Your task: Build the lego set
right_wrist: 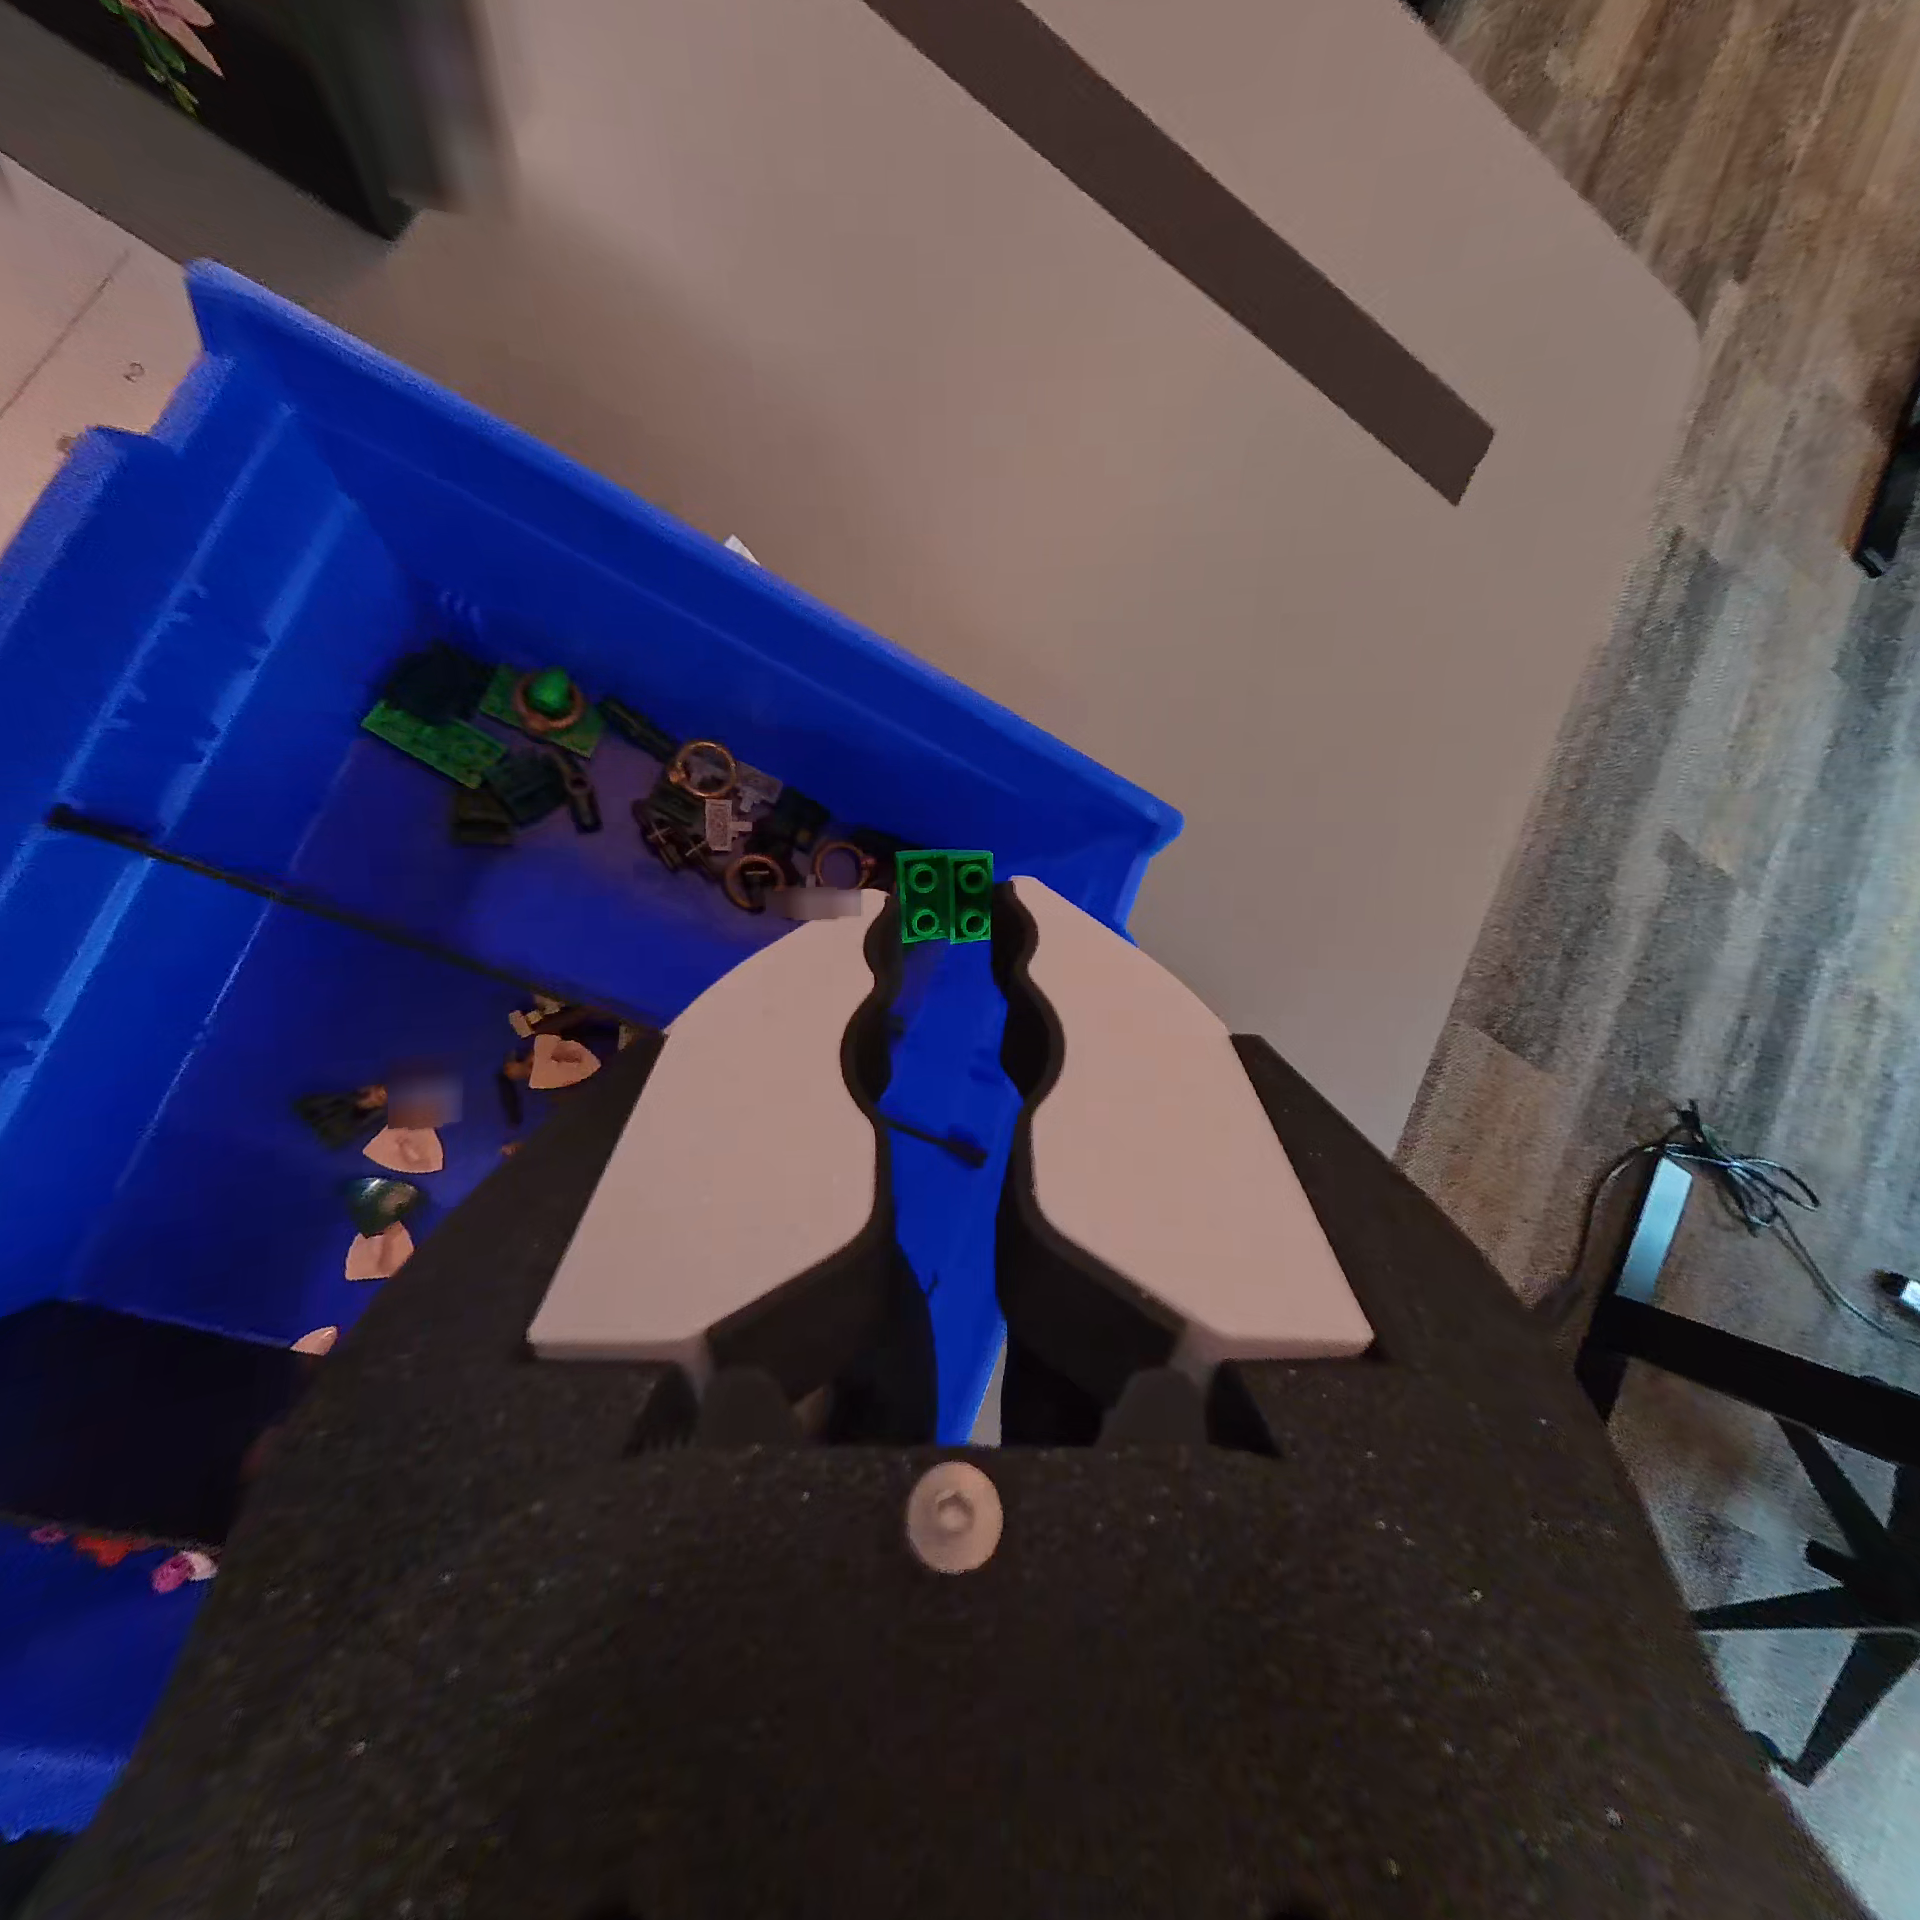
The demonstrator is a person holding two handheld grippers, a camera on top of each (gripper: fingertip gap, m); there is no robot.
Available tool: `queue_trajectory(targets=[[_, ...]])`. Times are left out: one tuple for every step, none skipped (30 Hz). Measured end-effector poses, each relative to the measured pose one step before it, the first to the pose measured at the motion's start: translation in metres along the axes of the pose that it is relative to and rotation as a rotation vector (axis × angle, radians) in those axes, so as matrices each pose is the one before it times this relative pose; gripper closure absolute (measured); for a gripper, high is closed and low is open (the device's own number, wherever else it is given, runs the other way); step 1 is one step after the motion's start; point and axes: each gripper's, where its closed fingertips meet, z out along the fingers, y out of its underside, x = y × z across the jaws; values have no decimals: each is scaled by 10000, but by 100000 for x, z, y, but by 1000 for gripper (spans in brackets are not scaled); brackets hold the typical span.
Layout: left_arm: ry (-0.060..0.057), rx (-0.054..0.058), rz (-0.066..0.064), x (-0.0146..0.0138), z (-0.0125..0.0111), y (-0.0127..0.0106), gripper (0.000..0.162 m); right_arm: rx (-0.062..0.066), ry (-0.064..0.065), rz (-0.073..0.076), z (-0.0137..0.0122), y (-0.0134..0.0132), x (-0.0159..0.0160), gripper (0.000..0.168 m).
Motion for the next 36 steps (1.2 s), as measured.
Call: queue_trajectory(targets=[[1,31,5,-2,-18,-57,150,-155,-192,14,507,270,41,152],[-7,42,23,3,-1,-75,150,-213,-77,16,597,359,241,152],[-27,47,37,-20,4,-61,150,-151,27,6,627,234,286,152],[-15,27,38,-9,35,-31,150,0,-247,-46,826,57,42,152],[10,-10,33,46,51,23,150,98,-428,-49,511,-175,-448,152],[11,-28,40,54,63,36,150,86,-401,14,514,-199,-488,152],[-9,-25,63,12,68,41,150,-93,-443,23,711,84,-538,152],[-23,-24,81,24,60,30,150,-268,-418,15,615,330,-574,152],[-22,-20,81,43,44,20,150,-280,-33,32,629,386,-45,151],[-7,-2,67,62,43,-30,150,-140,71,-99,565,250,35,139],[12,33,57,99,10,-87,150,112,-78,-189,329,9,-227,131],[24,82,60,124,-9,-184,150,506,-102,-78,53,-463,-269,126],[21,121,60,138,-55,-273,150,658,-193,0,-556,-630,-610,120],[18,148,54,124,-76,-348,150,579,-107,-8,-990,-523,-658,119],[19,145,42,129,-70,-360,150,529,57,-105,-1289,-463,-639,117],[12,127,24,111,-59,-355,150,467,167,-239,-1547,-341,-719,117],[11,113,20,121,-27,-332,150,313,264,-244,-1589,-110,-696,118],[11,85,20,118,4,-281,150,116,246,-166,-1724,245,-781,120],[6,71,26,121,44,-268,150,-75,146,-98,-1599,547,-898,122],[8,76,40,153,71,-253,150,-234,104,-53,-1524,893,-881,126],[22,63,54,170,105,-218,150,-295,149,34,-1457,1172,-758,132],[26,42,78,186,142,-166,150,-285,223,158,-1379,1433,-652,136],[22,10,111,168,148,-124,150,-286,147,238,-1043,1439,-552,139],[12,-16,128,162,142,-78,150,-298,-37,274,-768,1567,-713,141],[18,-34,126,154,144,-59,150,-320,-37,340,-417,1625,-612,142],[33,-43,109,181,135,-60,150,-368,68,390,168,1693,-478,144],[43,-40,97,214,115,-95,150,-470,37,308,380,1622,-370,144],[43,-22,108,207,117,-129,150,-497,-91,138,745,1500,-544,143],[24,-9,130,182,76,-157,150,-430,-18,50,740,1186,-334,141],[-8,5,148,175,80,-206,150,-317,141,57,709,796,36,140],[-23,21,153,224,93,-278,150,-217,164,21,692,365,86,140],[-27,33,139,429,129,-401,150,-209,210,-60,524,230,334,140],[-18,30,114,201,30,-194,150,-286,213,-155,570,69,274,140],[1,19,84,207,35,-145,150,-428,161,-213,499,164,289,140],[14,-3,70,220,18,-94,150,-531,136,-215,483,164,276,140],[2,-8,62,219,11,-69,150,-648,148,-181,418,211,303,142]])
